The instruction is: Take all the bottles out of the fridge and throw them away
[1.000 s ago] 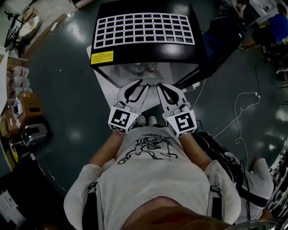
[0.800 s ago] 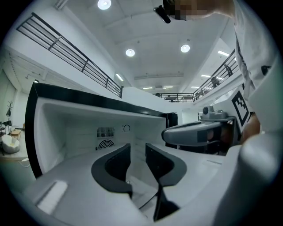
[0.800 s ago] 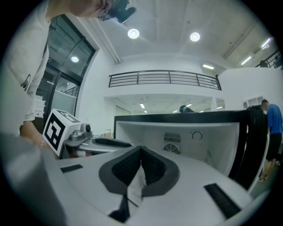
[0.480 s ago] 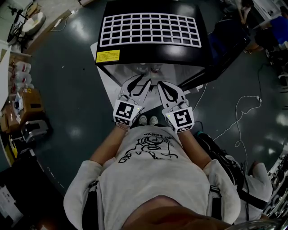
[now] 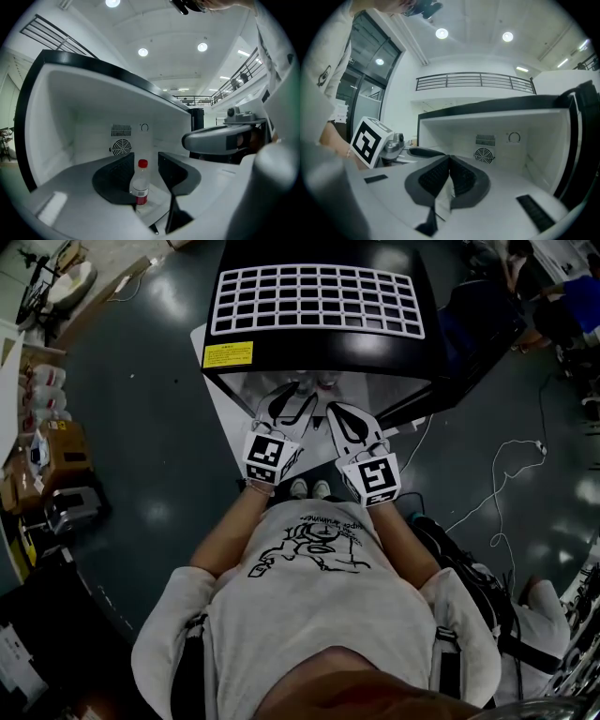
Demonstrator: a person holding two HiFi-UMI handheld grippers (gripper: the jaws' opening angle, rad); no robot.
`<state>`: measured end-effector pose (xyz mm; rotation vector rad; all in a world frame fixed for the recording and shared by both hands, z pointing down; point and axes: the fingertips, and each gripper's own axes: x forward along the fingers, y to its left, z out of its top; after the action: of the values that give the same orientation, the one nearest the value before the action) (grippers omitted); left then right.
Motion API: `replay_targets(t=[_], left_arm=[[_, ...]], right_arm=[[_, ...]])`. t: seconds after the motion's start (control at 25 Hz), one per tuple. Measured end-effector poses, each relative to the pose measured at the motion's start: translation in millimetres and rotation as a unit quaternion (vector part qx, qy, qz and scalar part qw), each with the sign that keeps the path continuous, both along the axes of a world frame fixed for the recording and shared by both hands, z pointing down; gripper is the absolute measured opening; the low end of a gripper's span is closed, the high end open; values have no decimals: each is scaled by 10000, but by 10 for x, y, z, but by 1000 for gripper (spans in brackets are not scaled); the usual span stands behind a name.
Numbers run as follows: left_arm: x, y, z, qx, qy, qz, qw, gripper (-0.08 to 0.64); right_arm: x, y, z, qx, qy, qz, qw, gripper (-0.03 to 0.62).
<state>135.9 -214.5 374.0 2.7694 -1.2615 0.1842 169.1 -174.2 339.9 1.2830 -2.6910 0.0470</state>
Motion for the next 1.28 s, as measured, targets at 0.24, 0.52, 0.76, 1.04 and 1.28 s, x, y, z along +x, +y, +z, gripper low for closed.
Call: replay_targets(t=[0.24, 0.52, 0.76, 1.04, 1.28], left_arm=[[-15, -149, 182, -205, -8, -107, 9997, 172], [-92, -362, 440, -352, 36, -306, 9989, 182], [-105, -490, 587, -396, -2, -365, 9985, 192], [-68, -636, 683, -442, -16, -371, 9983, 221], [-29, -782, 743, -348, -115, -399, 9985, 229]], right_arm=[[-33, -58, 134, -47, 18, -43, 10000, 9], [-69, -134, 276, -99, 80, -109, 9999, 9], [-68, -193, 357, -76, 142, -128, 9998, 9], [-75, -266, 420, -71, 170, -125, 9998, 9], [-86, -295, 427, -54, 164, -134, 9998, 9]])
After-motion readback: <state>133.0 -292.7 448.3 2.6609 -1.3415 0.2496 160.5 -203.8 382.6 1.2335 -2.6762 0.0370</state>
